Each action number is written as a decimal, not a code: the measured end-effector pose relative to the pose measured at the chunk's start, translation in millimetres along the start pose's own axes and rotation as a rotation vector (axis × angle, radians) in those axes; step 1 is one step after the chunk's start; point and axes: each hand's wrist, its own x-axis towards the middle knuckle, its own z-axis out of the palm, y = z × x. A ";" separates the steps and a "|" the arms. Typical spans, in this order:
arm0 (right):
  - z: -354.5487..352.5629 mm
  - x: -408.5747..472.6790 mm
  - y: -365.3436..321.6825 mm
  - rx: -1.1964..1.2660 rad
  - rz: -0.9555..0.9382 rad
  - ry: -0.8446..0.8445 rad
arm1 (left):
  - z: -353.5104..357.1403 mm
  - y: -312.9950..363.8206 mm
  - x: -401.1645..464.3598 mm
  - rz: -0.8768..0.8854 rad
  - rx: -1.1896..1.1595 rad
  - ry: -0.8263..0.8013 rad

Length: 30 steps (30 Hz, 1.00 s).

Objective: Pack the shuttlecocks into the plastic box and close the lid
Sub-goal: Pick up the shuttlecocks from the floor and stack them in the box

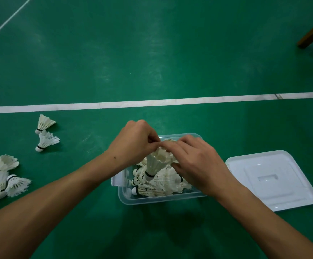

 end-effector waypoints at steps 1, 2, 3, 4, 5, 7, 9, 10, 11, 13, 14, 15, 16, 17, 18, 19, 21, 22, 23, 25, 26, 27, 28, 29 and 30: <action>0.8 0.9 0.6 -0.010 0.000 -0.002 | -2.4 -1.1 0.9 -0.003 -0.010 -0.002; 1.7 1.0 1.6 -0.023 0.001 -0.001 | -4.7 -1.5 1.7 -0.003 -0.021 -0.003; 3.7 0.8 2.7 -0.033 0.005 0.006 | -6.1 -1.6 2.2 0.004 -0.030 -0.006; 5.6 -0.3 3.3 -0.039 0.011 0.020 | -6.7 -1.1 2.7 0.015 -0.036 -0.009; 7.6 -1.5 3.7 -0.043 0.017 0.041 | -6.9 -0.3 2.8 0.029 -0.037 -0.011; 11.0 -3.4 4.4 -0.050 0.024 0.095 | -7.6 0.4 3.3 0.051 -0.043 0.000; 10.6 -4.9 6.5 -0.039 0.045 0.143 | -11.1 -2.6 3.6 0.042 -0.080 0.033; 8.6 -5.2 7.6 -0.021 0.070 0.153 | -14.5 -5.7 2.8 0.025 -0.100 0.051; 6.2 -5.8 8.8 0.008 0.109 0.155 | -18.8 -9.9 1.7 0.006 -0.108 0.070; 0.6 -7.3 10.3 0.107 0.226 0.167 | -29.0 -19.9 -2.1 -0.019 -0.101 0.119; -2.1 -8.0 9.5 0.171 0.292 0.177 | -34.6 -25.3 -4.4 -0.029 -0.096 0.148; -3.6 -7.9 7.1 0.236 0.351 0.182 | -40.1 -31.2 -7.0 -0.044 -0.096 0.178; -3.5 -6.9 2.9 0.297 0.391 0.179 | -45.0 -37.2 -9.7 -0.068 -0.104 0.208; -2.2 -5.0 -3.1 0.349 0.407 0.170 | -49.0 -43.1 -12.6 -0.093 -0.111 0.242; 0.3 -2.8 -10.6 0.395 0.401 0.155 | -51.9 -48.3 -15.3 -0.116 -0.116 0.274; 4.8 0.6 -19.6 0.435 0.384 0.138 | -53.9 -53.1 -17.7 -0.134 -0.116 0.300; 17.1 7.6 -37.6 0.454 0.343 0.090 | -55.7 -60.1 -22.1 -0.152 -0.116 0.332; 24.9 11.5 -45.7 0.431 0.332 0.052 | -55.7 -62.3 -24.2 -0.156 -0.115 0.343; 33.7 15.4 -52.7 0.401 0.329 0.009 | -55.6 -64.2 -26.0 -0.160 -0.114 0.352; 50.3 23.0 -62.9 0.334 0.332 -0.058 | -53.8 -66.1 -29.5 -0.163 -0.106 0.357; 56.8 26.7 -66.2 0.299 0.333 -0.079 | -52.4 -66.2 -31.0 -0.161 -0.101 0.356; 61.8 29.9 -67.7 0.272 0.337 -0.097 | -50.8 -66.3 -32.3 -0.158 -0.097 0.353; 65.4 32.8 -67.1 0.255 0.349 -0.115 | -49.3 -66.0 -33.3 -0.154 -0.093 0.349; 69.2 34.5 -64.4 0.245 0.366 -0.140 | -47.9 -65.9 -34.2 -0.148 -0.088 0.345; 72.3 34.8 -60.3 0.243 0.385 -0.167 | -46.7 -65.9 -35.0 -0.142 -0.083 0.341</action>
